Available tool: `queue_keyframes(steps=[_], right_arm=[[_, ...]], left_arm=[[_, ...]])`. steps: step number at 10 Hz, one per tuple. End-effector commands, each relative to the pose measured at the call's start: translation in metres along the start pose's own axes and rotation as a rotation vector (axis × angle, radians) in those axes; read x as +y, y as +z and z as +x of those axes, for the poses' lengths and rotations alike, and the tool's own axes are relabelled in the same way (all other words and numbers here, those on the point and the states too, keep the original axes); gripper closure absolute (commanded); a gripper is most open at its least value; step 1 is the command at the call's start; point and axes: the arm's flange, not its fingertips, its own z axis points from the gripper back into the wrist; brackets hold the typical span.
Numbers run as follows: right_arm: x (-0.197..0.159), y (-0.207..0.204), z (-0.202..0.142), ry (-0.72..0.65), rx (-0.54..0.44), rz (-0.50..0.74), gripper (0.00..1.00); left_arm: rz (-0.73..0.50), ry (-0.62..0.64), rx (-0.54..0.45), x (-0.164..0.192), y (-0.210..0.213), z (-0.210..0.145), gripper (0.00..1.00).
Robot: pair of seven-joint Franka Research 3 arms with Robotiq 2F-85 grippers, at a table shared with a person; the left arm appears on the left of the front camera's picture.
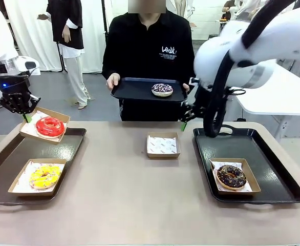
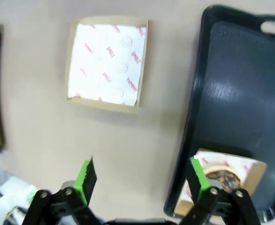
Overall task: Individually package the donuts and arrange them on the tray.
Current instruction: Place the picked Paper togo box on the Handle tray while simultaneously picking up another Paper togo box from the table with the other hand.
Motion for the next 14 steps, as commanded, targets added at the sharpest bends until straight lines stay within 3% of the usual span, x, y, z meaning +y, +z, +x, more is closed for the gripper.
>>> queue_keyframes(steps=[1,6,9,10,14], right_arm=[[0.014,-0.03,0.035,-0.048,-0.006,-0.08,0.0],[0.02,-0.094,0.063,-0.097,-0.036,-0.085,0.0],[0.022,-0.091,0.062,-0.143,-0.045,-0.041,0.0],[0.018,-0.097,0.06,-0.075,-0.011,-0.055,0.0],[0.018,-0.097,0.06,-0.075,-0.011,-0.055,0.0]], left_arm=[[0.072,-0.005,0.01,-0.009,-0.006,0.022,0.99],[0.069,-0.021,0.049,-0.023,-0.033,0.033,0.99],[0.049,-0.041,0.053,-0.022,-0.04,0.03,0.99],[0.049,-0.041,0.053,-0.022,-0.04,0.03,0.99],[0.049,-0.041,0.053,-0.022,-0.04,0.03,0.99]])
